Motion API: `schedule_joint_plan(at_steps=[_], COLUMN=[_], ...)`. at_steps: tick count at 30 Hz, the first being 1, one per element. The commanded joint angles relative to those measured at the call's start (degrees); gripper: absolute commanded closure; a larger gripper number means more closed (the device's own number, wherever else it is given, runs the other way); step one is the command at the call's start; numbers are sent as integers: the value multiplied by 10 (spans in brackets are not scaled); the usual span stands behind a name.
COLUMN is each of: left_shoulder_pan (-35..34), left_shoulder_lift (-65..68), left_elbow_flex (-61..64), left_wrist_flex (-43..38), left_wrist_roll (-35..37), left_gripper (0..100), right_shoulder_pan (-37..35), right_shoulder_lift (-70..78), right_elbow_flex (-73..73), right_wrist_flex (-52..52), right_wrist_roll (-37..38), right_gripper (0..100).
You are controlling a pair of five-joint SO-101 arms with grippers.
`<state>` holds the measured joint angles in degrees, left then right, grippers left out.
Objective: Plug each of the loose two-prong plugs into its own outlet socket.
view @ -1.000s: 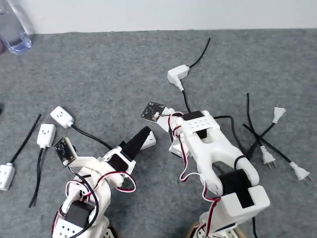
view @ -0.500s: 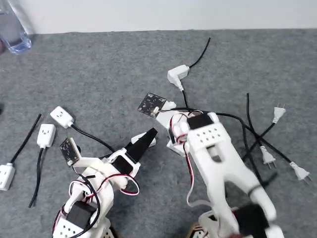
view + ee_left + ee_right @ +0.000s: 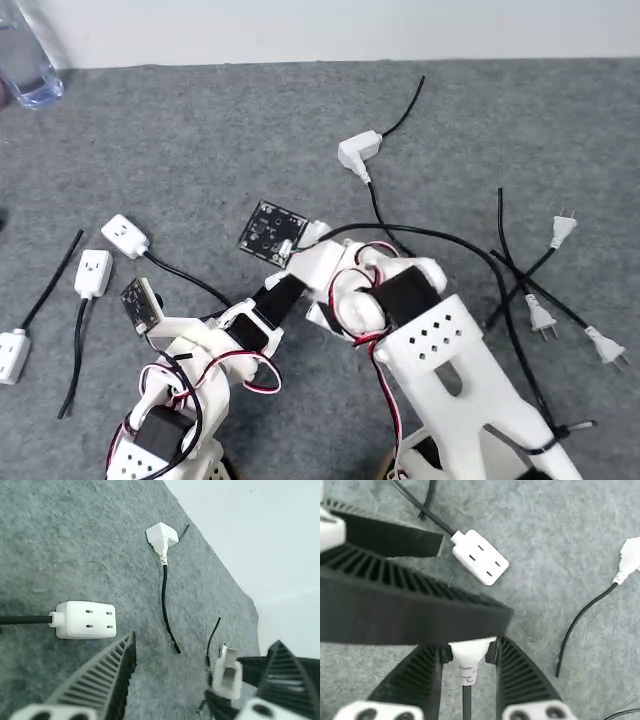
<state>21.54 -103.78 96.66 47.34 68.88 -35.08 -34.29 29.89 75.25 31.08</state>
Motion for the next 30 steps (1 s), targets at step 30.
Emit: schedule_joint_plan(at_steps=[30], left_shoulder_pan=[8], left_shoulder_lift=[-5], left_elbow_flex=[-2], left_wrist_flex=[-18], left_wrist_roll=[5], left_gripper=[617], right_shoulder_pan=[-38], right_shoulder_lift=[54], right_elbow_flex=[-160], right_wrist_flex=[59], right_wrist_roll=[-3], right_gripper=[991])
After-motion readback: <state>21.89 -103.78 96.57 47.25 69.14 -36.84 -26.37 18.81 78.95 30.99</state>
